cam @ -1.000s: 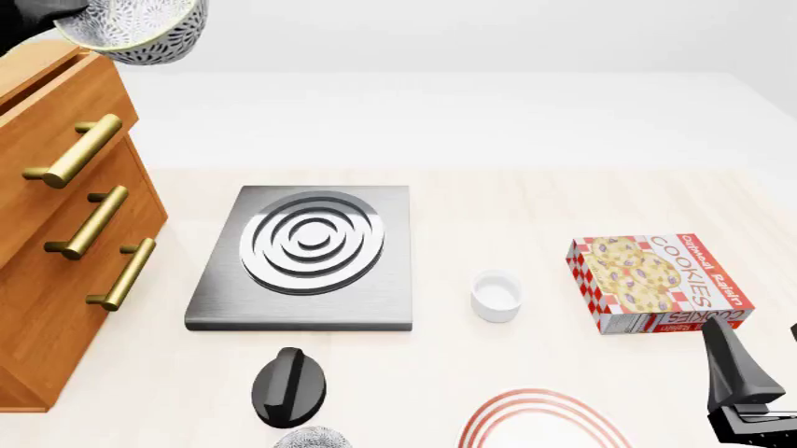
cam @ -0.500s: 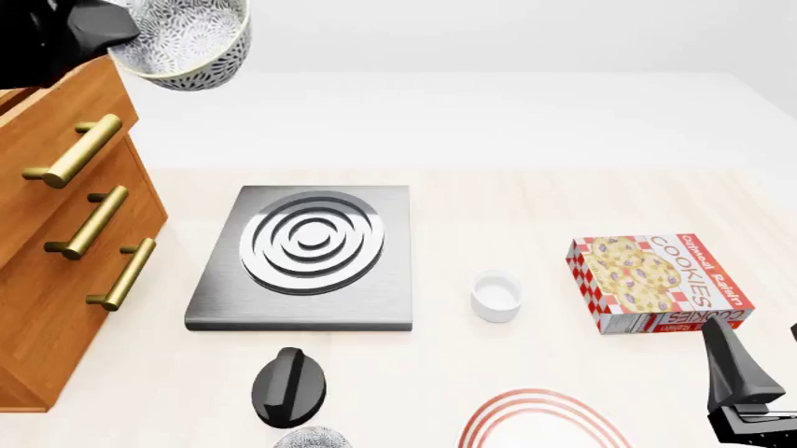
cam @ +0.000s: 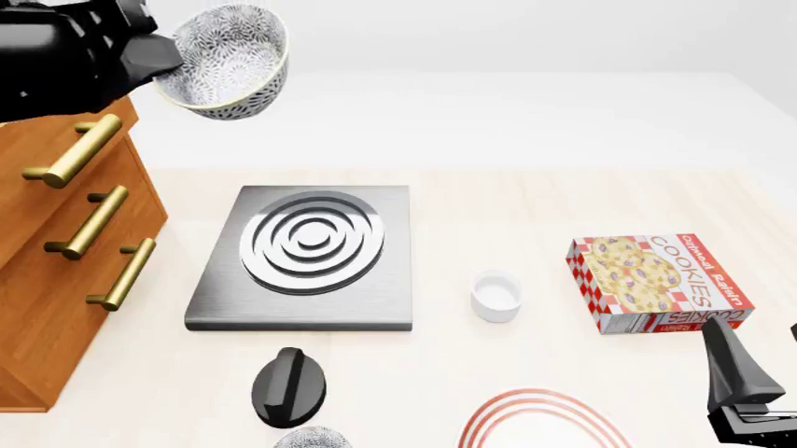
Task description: Pick the akita bowl on the wooden cabinet and place it on the plate.
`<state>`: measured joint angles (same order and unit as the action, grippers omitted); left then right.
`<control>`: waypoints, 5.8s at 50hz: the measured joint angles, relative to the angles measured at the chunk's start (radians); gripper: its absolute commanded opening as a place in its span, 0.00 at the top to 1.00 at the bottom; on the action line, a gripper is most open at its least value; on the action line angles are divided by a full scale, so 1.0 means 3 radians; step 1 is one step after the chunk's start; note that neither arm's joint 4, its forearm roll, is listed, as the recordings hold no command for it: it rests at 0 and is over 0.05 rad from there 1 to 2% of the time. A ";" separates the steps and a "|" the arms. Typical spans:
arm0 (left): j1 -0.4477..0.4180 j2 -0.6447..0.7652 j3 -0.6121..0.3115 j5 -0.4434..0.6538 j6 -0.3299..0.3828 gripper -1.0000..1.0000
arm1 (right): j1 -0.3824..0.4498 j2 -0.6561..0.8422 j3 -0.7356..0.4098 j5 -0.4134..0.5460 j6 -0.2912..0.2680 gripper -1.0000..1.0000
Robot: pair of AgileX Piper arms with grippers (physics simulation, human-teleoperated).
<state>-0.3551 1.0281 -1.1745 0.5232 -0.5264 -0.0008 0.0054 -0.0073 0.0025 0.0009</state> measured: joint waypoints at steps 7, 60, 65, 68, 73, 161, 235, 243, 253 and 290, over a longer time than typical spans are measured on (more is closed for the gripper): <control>-0.0062 0.0020 0.0040 -0.0027 -0.0003 1.00 | 0.0000 0.0000 0.0000 0.0000 0.0000 0.00; -0.0578 0.0104 0.0166 -0.0090 -0.0007 1.00 | 0.0000 0.0000 0.0000 0.0000 0.0000 0.00; -0.0635 0.0113 0.0181 -0.0101 -0.0015 1.00 | 0.0000 0.0000 0.0000 0.0000 0.0000 0.00; -0.0669 0.0117 0.0189 -0.0107 -0.0019 1.00 | 0.0000 0.0000 0.0000 0.0000 0.0000 0.00; -0.0728 0.0122 0.0204 -0.0113 -0.0026 1.00 | 0.0000 0.0000 0.0000 0.0000 0.0000 0.00; -0.1638 0.0592 0.0429 -0.0387 -0.0202 1.00 | 0.0000 0.0000 0.0000 0.0000 0.0000 0.00; -0.2085 0.1195 0.0659 -0.0906 -0.0517 1.00 | 0.0000 0.0000 0.0000 0.0000 0.0000 0.00; -0.2110 0.1256 0.0668 -0.0948 -0.0547 1.00 | 0.0000 0.0000 0.0000 0.0000 0.0000 0.00; -0.2136 0.1336 0.0688 -0.1013 -0.0589 1.00 | 0.0000 0.0000 0.0000 0.0000 0.0000 0.00; -0.2194 0.1632 0.0782 -0.1275 -0.0748 1.00 | 0.0000 0.0000 0.0000 0.0000 0.0000 0.00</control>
<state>-1.0132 1.5175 -0.9398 0.1409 -0.7509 -0.0008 0.0054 -0.0073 0.0025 0.0008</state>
